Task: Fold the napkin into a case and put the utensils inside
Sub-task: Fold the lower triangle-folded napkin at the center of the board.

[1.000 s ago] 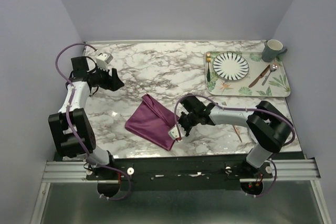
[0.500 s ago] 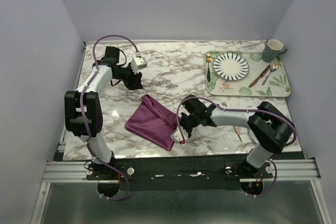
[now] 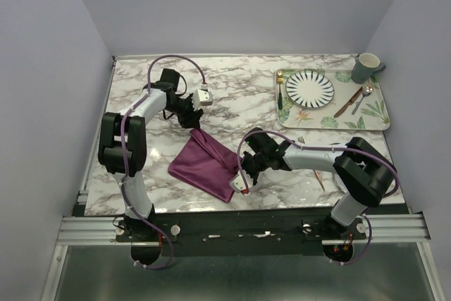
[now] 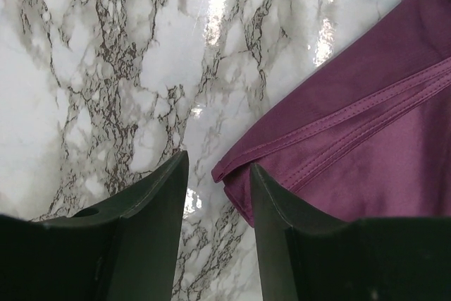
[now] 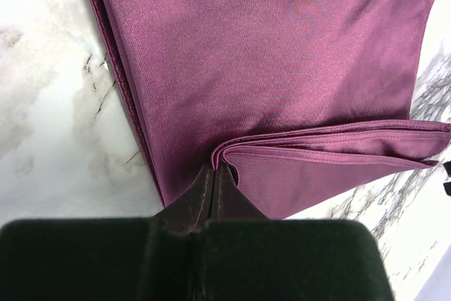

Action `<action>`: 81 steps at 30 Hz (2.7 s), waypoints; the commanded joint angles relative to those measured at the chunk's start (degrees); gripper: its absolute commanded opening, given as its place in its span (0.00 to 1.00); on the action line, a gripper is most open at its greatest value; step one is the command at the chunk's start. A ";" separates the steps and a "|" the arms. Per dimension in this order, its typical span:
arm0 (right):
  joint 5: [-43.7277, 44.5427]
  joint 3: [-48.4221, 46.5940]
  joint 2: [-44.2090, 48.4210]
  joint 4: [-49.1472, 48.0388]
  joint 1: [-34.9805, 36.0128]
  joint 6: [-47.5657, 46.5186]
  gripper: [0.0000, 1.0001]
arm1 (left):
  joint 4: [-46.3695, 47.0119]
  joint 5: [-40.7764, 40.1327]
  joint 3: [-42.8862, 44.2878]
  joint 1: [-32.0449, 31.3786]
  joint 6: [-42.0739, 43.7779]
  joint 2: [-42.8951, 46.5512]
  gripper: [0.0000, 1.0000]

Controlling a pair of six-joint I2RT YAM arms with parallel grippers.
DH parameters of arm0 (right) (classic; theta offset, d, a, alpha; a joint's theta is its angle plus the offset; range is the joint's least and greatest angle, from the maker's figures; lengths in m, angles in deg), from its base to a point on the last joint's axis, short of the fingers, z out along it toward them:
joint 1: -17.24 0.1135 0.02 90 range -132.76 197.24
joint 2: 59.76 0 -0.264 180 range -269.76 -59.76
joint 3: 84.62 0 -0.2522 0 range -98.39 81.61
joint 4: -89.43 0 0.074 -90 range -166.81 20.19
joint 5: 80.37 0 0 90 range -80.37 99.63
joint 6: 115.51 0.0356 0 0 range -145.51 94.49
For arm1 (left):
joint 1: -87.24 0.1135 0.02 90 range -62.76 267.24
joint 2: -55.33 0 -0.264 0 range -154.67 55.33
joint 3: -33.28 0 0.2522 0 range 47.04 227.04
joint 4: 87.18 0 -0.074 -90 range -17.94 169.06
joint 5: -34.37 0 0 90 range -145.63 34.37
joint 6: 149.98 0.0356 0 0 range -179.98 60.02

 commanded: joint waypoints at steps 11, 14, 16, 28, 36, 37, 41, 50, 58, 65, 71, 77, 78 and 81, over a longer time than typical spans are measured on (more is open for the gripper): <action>0.31 1.08 1.25 -1.21 0.53 0.14 0.01 | -3.37 -1.97 1.70 -0.94 5.23 -3.70 0.37; 0.40 1.00 1.25 -1.21 0.53 0.23 0.01 | -3.54 -2.23 1.79 -1.20 5.49 -3.88 0.29; 0.31 1.09 1.60 -1.21 0.45 0.32 0.01 | -4.07 -2.23 1.61 -1.29 6.28 -3.62 0.22; -1.45 2.40 5.46 -0.42 0.45 1.99 0.01 | -3.19 -4.51 -6.29 -0.77 7.87 4.91 0.00; -1.97 4.69 6.96 0.63 0.53 2.25 0.01 | -6.00 -5.75 -9.72 -0.33 11.12 8.77 0.00; -2.06 4.95 7.13 0.90 0.45 2.69 0.01 | -6.35 -6.09 -10.07 -0.33 11.56 8.95 0.00; -1.89 6.09 8.01 1.34 0.53 2.34 0.01 | -6.71 -7.41 -12.27 -0.32 12.96 9.48 0.00; -1.54 6.89 6.26 2.04 0.53 3.31 0.01 | -6.36 -8.12 -16.22 -0.33 12.70 9.48 0.00; 0.13 5.05 2.66 2.04 0.45 3.57 0.01 | -7.23 -10.05 -17.28 -0.50 13.40 8.95 0.04; 3.47 3.28 -0.16 2.04 0.27 2.26 0.01 | -8.72 -9.88 -17.11 -0.15 13.41 8.78 0.08; 5.23 3.28 -0.51 2.04 -0.52 -1.78 0.01 | -12.33 -3.38 -11.58 4.06 8.23 10.18 0.19; 6.20 1.70 -0.77 2.22 -1.92 -4.77 0.01 | -11.81 -1.44 -7.36 4.77 4.01 12.56 0.32; 6.37 1.44 -0.95 2.22 -2.10 -5.13 0.01 | -11.63 -1.27 -7.00 4.86 3.83 12.21 0.33; 6.73 -0.05 -1.56 2.57 -2.98 -6.44 0.01 | -11.37 -1.09 -6.56 4.77 3.82 11.42 0.39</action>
